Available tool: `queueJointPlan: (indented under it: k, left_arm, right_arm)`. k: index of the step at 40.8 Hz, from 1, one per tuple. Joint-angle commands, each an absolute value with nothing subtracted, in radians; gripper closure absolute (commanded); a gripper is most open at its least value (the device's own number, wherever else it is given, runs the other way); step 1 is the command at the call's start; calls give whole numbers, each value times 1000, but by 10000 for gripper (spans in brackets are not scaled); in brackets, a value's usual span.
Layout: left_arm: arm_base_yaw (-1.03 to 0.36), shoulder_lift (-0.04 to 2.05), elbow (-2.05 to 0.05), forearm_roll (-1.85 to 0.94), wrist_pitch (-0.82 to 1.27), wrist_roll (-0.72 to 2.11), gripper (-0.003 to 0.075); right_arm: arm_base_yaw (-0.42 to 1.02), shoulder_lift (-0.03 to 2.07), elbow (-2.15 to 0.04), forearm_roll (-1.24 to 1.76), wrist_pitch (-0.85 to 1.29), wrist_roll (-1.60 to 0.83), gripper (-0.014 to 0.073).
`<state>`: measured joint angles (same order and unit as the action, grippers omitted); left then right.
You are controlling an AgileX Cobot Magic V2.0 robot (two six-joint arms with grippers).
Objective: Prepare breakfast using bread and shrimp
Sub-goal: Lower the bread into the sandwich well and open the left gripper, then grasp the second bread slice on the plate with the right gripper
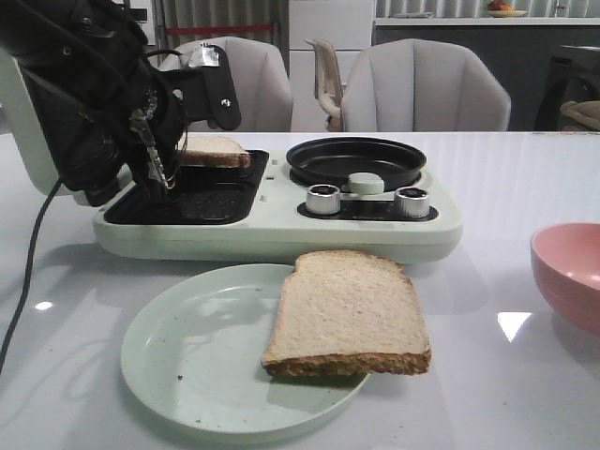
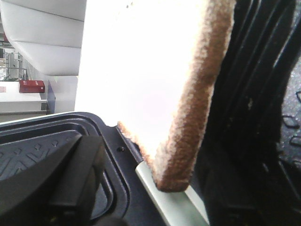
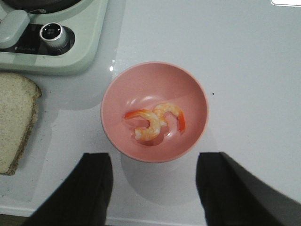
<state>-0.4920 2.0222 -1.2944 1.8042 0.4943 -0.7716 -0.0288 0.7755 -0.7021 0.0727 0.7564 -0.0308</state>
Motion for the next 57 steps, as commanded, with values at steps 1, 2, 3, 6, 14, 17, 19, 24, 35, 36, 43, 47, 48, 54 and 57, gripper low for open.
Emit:
queueJointPlan:
  k: [1, 2, 3, 6, 14, 17, 19, 24, 35, 36, 43, 47, 48, 54, 57]
  left_arm:
    - [-505, 1969, -1328, 1859, 589, -786, 241]
    - [-509, 1969, -1328, 1859, 599, -786, 241]
    - [-516, 1969, -1328, 1859, 615, -786, 241]
    - [-534, 1967, -1324, 1859, 657, -786, 241]
    - [-581, 1938, -1283, 1859, 698, -786, 241]
    - [-588, 1920, -1257, 1859, 698, -786, 241]
    - [-588, 1904, -1239, 1842, 703, -786, 241]
    - [-601, 1841, -1211, 1654, 754, -786, 241]
    - [-718, 1569, -1168, 1170, 759, -591, 241]
    - [-727, 1554, -1168, 1121, 764, -560, 241]
    - [-781, 1374, -1168, 753, 883, -386, 241]
    - [-786, 1275, -1168, 581, 935, -331, 241]
    - [-786, 1256, -1168, 546, 944, -326, 241]
    - [-786, 1138, -1158, 342, 963, -235, 241]
    - [-786, 1089, -1139, 295, 961, -201, 241]
  right_arm:
    - [-28, 776, -735, 73, 689, -33, 89]
    - [-28, 776, -735, 73, 689, -33, 89]
    - [-28, 776, -735, 73, 689, -33, 89]
    - [-28, 776, -735, 73, 689, -33, 89]
    - [-28, 776, -735, 73, 689, -33, 89]
    - [-28, 776, -735, 73, 689, -33, 89]
    - [-28, 776, -735, 73, 689, -33, 89]
    - [-28, 776, -735, 73, 689, -33, 89]
    - [-28, 776, -735, 73, 689, -33, 89]
    - [-28, 776, -735, 73, 689, -33, 89]
    - [-28, 776, -735, 73, 689, -33, 89]
    - [-28, 776, -735, 73, 689, -33, 89]
    - [-28, 776, -735, 73, 689, -33, 89]
    - [-28, 776, -735, 74, 689, -32, 89]
    - [-28, 776, -735, 84, 689, -32, 89]
